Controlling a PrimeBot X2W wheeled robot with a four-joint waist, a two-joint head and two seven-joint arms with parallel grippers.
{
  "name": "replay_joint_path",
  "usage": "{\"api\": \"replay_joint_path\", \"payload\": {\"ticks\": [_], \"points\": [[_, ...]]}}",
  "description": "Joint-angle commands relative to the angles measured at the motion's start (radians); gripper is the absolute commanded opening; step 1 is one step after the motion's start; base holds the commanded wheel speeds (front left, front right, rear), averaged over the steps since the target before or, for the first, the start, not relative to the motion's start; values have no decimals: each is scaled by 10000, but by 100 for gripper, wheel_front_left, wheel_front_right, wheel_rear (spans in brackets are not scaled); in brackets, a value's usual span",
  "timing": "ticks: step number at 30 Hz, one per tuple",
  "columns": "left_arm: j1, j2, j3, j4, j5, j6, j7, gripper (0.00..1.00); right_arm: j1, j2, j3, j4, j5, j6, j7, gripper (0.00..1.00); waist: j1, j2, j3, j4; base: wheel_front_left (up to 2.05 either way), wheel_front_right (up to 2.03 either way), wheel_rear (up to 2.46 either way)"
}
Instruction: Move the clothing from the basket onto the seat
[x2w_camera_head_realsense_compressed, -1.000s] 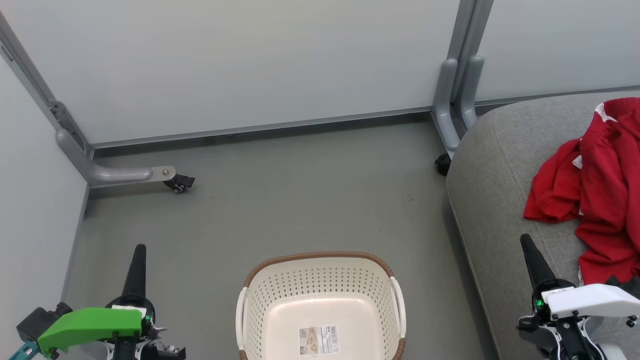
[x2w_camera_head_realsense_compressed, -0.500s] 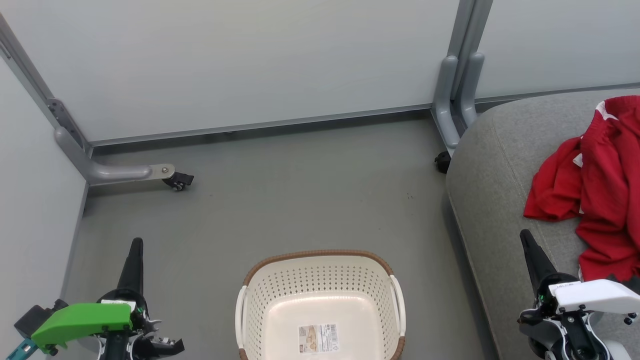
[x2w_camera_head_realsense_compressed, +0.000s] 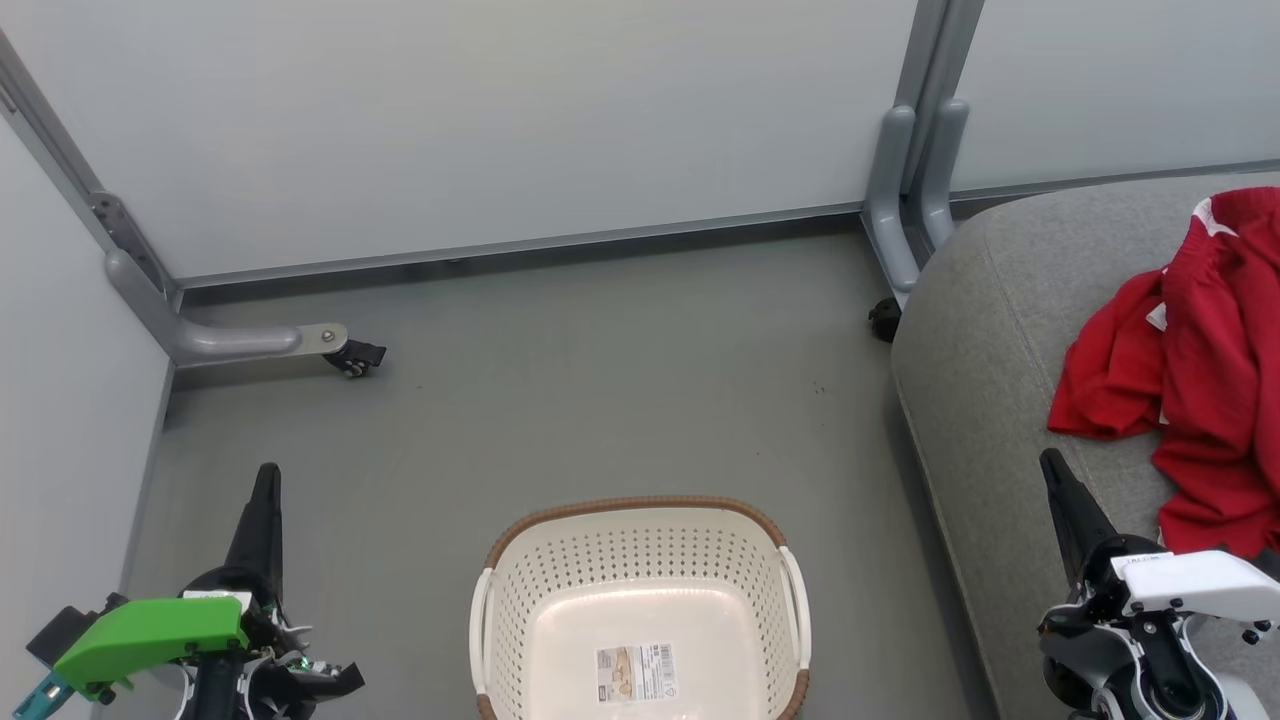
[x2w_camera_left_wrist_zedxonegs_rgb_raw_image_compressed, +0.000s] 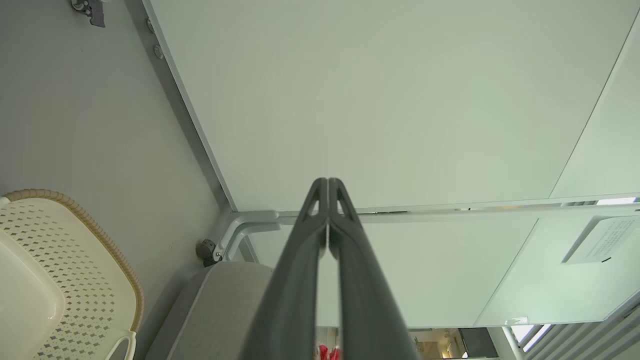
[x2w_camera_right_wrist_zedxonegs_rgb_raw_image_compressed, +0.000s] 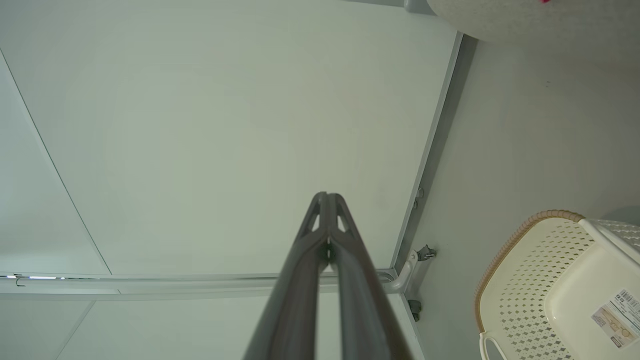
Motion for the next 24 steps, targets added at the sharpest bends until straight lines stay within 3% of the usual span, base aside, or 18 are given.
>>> {"api": "replay_joint_path", "payload": {"ticks": [1,24], "points": [[-184,3,54,39,-199,-76,58,0,-159,-20,-44,46,204,-3,95,0,0,0,7,-1,0,0,0],[-196,-45,145,55,-281,-79,170,0,-178,38,-132,71,267,-3,177,0,0,0,22,-3,0,0,0]]}}
